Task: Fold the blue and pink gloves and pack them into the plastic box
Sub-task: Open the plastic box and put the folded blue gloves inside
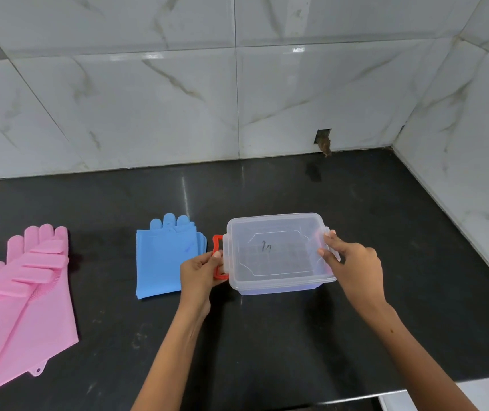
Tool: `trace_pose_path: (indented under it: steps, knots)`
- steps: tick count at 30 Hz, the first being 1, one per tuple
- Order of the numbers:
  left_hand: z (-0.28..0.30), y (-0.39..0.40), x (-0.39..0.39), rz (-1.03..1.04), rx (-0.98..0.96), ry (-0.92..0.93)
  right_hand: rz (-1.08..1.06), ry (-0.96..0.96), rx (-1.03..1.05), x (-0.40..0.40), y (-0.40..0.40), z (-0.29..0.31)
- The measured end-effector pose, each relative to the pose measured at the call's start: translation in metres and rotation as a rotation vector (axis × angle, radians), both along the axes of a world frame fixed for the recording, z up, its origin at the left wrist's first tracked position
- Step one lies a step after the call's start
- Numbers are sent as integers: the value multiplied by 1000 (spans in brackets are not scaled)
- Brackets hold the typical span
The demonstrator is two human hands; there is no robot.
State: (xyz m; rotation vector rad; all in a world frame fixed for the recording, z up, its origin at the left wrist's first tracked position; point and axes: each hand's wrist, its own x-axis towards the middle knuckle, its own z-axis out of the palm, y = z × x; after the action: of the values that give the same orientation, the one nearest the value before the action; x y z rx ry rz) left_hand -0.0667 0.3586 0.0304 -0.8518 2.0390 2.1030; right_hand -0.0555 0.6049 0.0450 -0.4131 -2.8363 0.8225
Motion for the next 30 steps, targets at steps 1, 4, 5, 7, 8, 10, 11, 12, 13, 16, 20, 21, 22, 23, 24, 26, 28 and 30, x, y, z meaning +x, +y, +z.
trace_pose_path:
  steps: [1,4,5,7,8,10,11,12,13,16,20,21,22,23,24,26,28,30]
  knots:
    - [-3,-2,0,5,23,-5,15,-19,53,0,0,1]
    - [-8,-3,-1,16,-55,21,110,-24,278,-1,-5,5]
    - [-9,-3,-2,18,-93,36,196,-38,329,-4,-7,7]
    - [-11,-3,-3,10,-140,64,480,-122,400,-17,-14,14]
    - [-13,-2,-2,-6,-157,87,613,-172,402,-25,-18,16]
    - [-16,1,0,-46,-200,146,783,-258,419,-41,-27,17]
    - [-19,3,2,-63,-224,169,831,-278,454,-48,-29,15]
    - [-21,5,3,-70,-246,190,865,-289,495,-54,-31,14]
    - [-23,6,3,-72,-262,207,889,-292,523,-59,-32,13]
    - [-27,8,3,-65,-272,220,907,-204,522,-65,-30,13]
    - [-26,8,4,-31,-194,210,915,-75,524,-65,-28,12]
    - [-27,9,4,-17,-169,204,917,-69,513,-65,-28,11]
    - [-27,9,5,-4,-151,199,917,-67,495,-64,-27,11]
    - [-28,10,5,6,-139,195,915,-64,475,-63,-27,11]
    - [-28,11,5,14,-131,192,914,-60,460,-63,-26,11]
    - [-29,12,6,28,-122,192,910,-48,439,-62,-26,11]
    - [-30,13,6,40,-116,189,905,-46,421,-61,-26,12]
    - [-31,15,7,50,-119,189,903,-47,394,-60,-26,13]
